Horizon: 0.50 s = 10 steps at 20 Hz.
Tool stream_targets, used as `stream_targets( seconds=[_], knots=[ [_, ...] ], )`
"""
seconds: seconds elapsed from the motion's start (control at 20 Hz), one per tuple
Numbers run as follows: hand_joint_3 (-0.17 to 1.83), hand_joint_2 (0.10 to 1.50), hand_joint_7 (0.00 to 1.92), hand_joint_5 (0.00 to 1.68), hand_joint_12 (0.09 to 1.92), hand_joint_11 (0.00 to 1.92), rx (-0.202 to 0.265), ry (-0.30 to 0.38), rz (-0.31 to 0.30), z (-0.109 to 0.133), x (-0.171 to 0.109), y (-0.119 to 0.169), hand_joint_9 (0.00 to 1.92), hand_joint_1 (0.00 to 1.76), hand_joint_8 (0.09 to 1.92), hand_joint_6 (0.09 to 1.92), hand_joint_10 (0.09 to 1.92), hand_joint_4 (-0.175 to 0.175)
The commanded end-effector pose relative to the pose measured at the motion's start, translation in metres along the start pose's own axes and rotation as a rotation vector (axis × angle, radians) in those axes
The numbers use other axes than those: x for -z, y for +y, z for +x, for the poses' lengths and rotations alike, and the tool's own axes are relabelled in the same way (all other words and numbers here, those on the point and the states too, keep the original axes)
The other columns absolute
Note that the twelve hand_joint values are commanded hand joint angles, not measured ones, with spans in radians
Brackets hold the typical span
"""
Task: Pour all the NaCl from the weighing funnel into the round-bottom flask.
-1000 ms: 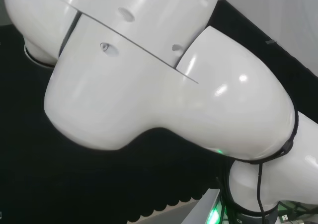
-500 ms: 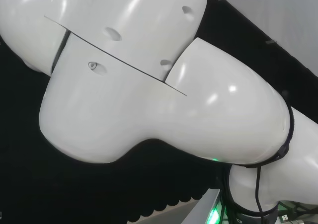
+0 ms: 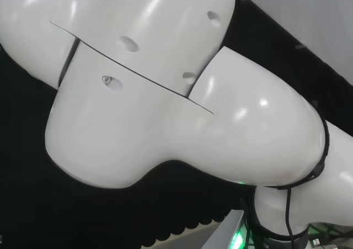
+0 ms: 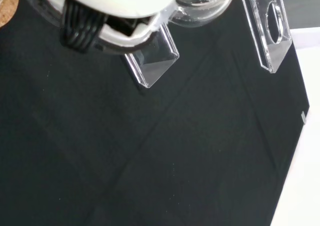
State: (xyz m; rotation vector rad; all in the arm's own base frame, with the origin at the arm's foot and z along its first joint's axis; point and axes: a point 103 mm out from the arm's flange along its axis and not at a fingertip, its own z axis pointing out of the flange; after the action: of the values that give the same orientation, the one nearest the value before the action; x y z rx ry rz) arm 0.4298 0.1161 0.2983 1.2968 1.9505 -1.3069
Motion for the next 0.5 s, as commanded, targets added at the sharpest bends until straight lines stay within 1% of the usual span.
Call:
stream_targets(
  seconds=[0.05,0.3,0.4,0.45,0.5],
  knots=[
    [0.77,0.61,1.32,1.18,1.14,0.69,0.002,0.017,-0.003,-0.0005,-0.0023,-0.0004,1.23,1.28,0.68,0.86,0.38,0.064],
    [0.77,0.61,1.32,1.18,1.14,0.69,-0.006,0.022,-0.029,-0.0032,-0.0072,-0.0033,1.23,1.28,0.67,0.86,0.38,0.063],
    [0.77,0.61,1.32,1.18,1.14,0.69,-0.022,0.011,-0.032,-0.0019,-0.0065,-0.0026,1.23,1.28,0.67,0.86,0.38,0.063],
    [0.77,0.61,1.32,1.18,1.14,0.69,-0.047,0.008,-0.016,-0.0007,-0.0056,-0.0037,1.23,1.28,0.67,0.86,0.38,0.063],
    [0.77,0.61,1.32,1.18,1.14,0.69,-0.051,0.010,-0.023,-0.0006,-0.0053,-0.0049,1.23,1.28,0.67,0.86,0.38,0.063]
  ],
)
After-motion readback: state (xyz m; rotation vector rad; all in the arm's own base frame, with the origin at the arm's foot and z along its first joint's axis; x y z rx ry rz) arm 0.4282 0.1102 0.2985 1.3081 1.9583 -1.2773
